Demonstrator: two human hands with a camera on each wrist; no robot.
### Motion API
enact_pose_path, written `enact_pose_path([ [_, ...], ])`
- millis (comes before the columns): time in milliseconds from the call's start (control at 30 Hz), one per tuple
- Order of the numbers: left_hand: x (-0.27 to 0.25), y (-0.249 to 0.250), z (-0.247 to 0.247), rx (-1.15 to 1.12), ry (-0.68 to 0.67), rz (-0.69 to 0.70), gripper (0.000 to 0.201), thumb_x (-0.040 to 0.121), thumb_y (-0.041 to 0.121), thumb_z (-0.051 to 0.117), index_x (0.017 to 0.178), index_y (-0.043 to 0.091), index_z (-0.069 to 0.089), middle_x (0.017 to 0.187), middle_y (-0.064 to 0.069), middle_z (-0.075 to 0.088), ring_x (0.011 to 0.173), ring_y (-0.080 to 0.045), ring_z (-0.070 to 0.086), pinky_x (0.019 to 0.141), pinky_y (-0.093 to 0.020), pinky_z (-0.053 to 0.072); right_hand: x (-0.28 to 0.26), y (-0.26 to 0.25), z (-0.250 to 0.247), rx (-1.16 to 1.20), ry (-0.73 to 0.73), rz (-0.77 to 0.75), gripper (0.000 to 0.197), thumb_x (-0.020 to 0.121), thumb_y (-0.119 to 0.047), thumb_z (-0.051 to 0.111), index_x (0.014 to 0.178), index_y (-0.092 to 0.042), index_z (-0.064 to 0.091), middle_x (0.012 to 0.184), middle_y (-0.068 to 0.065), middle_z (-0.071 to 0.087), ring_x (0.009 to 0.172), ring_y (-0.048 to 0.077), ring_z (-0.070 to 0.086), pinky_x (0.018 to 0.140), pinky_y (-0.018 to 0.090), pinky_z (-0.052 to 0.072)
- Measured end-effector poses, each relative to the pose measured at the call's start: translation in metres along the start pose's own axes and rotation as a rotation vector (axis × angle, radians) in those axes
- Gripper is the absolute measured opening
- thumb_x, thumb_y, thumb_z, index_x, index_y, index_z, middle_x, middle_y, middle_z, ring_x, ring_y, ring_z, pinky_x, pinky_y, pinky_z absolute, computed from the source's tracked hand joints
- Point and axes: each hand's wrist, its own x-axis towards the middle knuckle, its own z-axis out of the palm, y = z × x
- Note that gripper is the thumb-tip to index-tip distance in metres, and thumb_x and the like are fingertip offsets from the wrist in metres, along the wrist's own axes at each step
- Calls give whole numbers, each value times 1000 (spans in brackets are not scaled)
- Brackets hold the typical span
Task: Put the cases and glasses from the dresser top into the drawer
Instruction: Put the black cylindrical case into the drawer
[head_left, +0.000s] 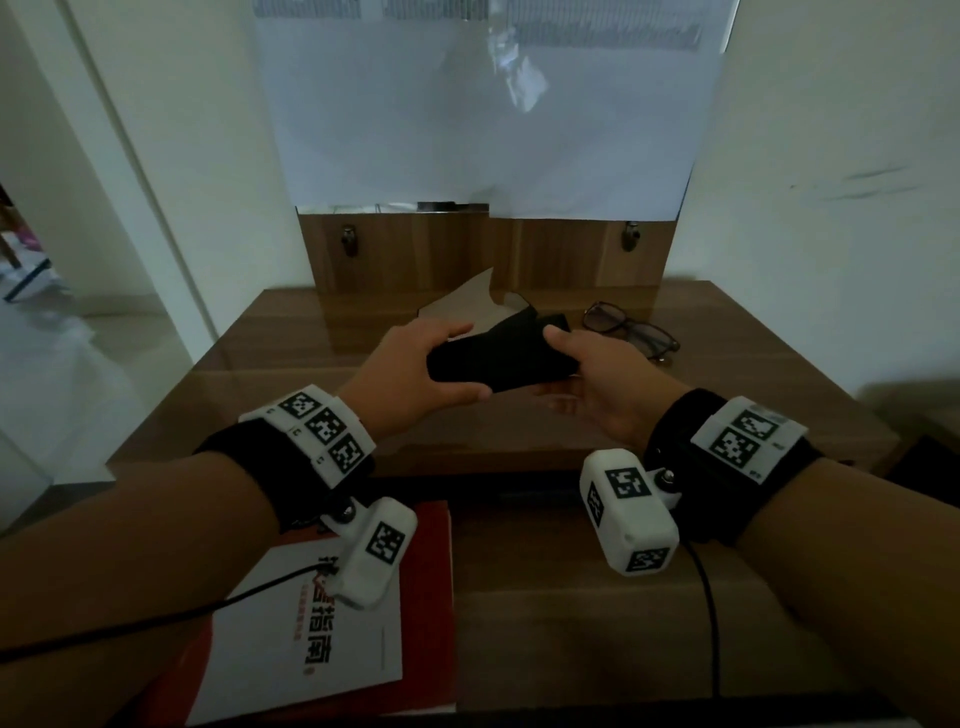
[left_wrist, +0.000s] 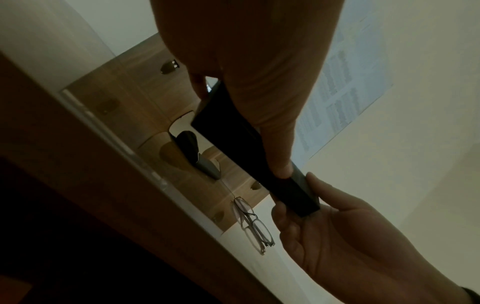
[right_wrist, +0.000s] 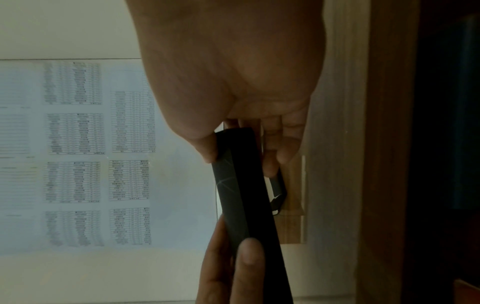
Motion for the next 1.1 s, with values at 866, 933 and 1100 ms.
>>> enact_pose_path([
  [866, -61, 17, 61, -581, -550, -886, 34, 94, 36, 58, 119, 12, 61, 113, -8, 70, 86, -20, 69, 63, -26, 52, -44, 41, -81, -578, -136, 513, 29, 96, -15, 53, 122, -2, 53, 119, 17, 61, 89, 28, 68, 65, 36, 55],
  [933, -59, 15, 68, -559, -538, -901, 31, 94, 32, 59, 118, 12, 60, 115, -6, 68, 89, -20, 71, 63, -26, 54, -40, 49, -81, -623, -123, 518, 22, 96, -8, 52, 116, 2, 55, 114, 18, 61, 87, 30, 68, 60, 35, 56],
  [1100, -53, 13, 82, -493, -562, -909, 34, 96, 25, 57, 125, 9, 56, 123, -7, 63, 103, -23, 70, 78, -31, 57, -33, 63, -79, -795, -144, 554, 9, 94, -12, 55, 93, -5, 59, 93, 13, 59, 68, 27, 62, 62, 34, 52],
])
